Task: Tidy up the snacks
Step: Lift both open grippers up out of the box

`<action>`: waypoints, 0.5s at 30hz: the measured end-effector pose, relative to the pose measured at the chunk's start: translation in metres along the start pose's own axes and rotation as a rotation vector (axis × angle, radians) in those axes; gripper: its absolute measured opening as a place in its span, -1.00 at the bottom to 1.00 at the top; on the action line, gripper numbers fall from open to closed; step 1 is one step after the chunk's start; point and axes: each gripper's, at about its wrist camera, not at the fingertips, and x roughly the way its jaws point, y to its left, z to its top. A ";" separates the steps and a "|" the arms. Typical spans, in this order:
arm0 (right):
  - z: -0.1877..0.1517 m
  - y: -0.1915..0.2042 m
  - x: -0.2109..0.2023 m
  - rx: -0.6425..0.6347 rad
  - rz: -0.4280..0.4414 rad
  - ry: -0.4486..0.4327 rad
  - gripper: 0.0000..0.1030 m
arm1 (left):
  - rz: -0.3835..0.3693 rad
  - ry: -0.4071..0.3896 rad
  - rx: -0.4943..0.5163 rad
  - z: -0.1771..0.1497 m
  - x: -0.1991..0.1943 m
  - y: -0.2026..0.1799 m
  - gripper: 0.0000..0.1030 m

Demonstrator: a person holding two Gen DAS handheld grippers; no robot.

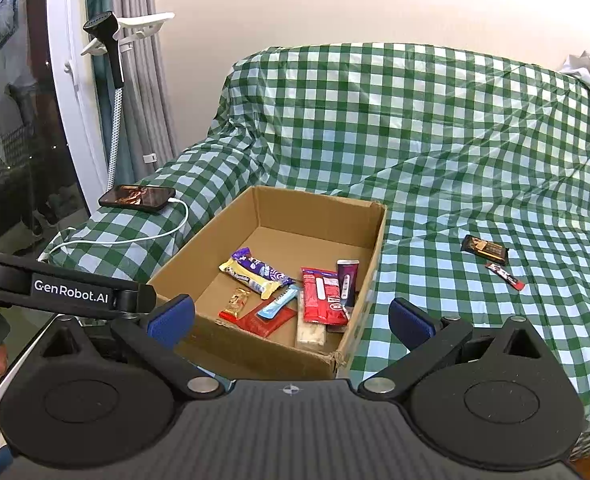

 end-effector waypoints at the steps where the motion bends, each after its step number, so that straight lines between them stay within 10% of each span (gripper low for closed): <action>1: 0.000 0.000 0.000 0.000 -0.001 0.001 0.99 | 0.000 0.001 0.003 0.000 0.000 0.000 0.99; 15: -0.005 -0.003 0.009 0.006 0.002 0.037 0.99 | 0.004 0.038 0.004 -0.003 0.014 0.003 0.99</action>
